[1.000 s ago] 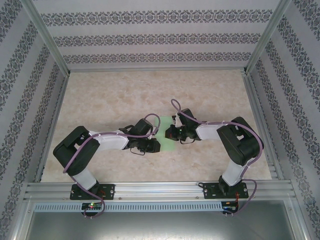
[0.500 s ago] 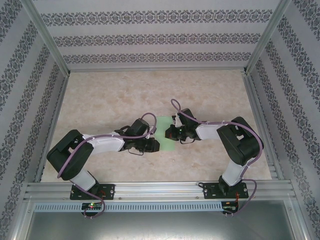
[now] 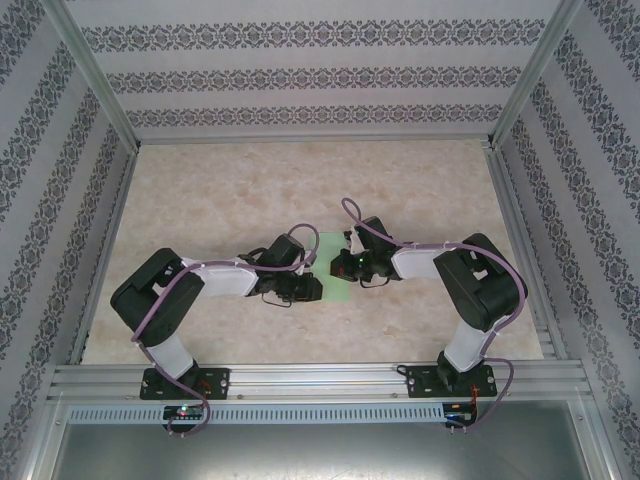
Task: Fold a paper plane with a square sheet of paper (fold left side to right side)
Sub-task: Fold the triangle a second time at the center of the table.
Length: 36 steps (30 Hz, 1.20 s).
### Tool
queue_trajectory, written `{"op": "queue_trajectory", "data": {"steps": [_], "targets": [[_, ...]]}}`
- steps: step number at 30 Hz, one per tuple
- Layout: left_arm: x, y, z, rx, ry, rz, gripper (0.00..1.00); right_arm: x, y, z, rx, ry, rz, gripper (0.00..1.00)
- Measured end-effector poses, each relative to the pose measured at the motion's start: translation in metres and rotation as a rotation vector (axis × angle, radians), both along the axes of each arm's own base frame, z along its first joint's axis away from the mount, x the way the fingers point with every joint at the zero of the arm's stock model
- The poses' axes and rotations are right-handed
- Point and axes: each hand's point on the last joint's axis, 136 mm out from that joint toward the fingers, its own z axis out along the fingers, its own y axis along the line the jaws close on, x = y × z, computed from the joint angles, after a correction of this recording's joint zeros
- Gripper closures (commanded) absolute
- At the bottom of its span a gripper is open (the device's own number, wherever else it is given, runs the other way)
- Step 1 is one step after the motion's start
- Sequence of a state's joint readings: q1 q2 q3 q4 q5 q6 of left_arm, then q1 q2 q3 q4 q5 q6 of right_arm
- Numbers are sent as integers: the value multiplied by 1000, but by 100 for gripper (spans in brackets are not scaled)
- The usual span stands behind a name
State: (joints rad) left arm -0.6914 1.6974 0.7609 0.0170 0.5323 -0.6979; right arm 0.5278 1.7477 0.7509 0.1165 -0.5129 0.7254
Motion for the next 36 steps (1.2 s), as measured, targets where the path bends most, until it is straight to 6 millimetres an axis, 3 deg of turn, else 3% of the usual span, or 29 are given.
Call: {"op": "queue_trajectory", "data": {"steps": [15, 20, 24, 32, 36], "targets": [[-17, 12, 5, -19, 1, -6, 77, -1, 0, 0, -10, -1, 17, 100], [-2, 6, 24, -55, -20, 3, 77, -1, 0, 0, -10, -1, 17, 100], [20, -13, 37, -91, -47, -7, 78, -2, 0, 0, -11, 0, 17, 100], [24, -20, 2, -53, 27, -20, 79, -2, -1, 0, -14, 4, 17, 100], [25, -21, 1, -58, 27, -23, 79, -2, -1, 0, -14, 5, 17, 100]]}}
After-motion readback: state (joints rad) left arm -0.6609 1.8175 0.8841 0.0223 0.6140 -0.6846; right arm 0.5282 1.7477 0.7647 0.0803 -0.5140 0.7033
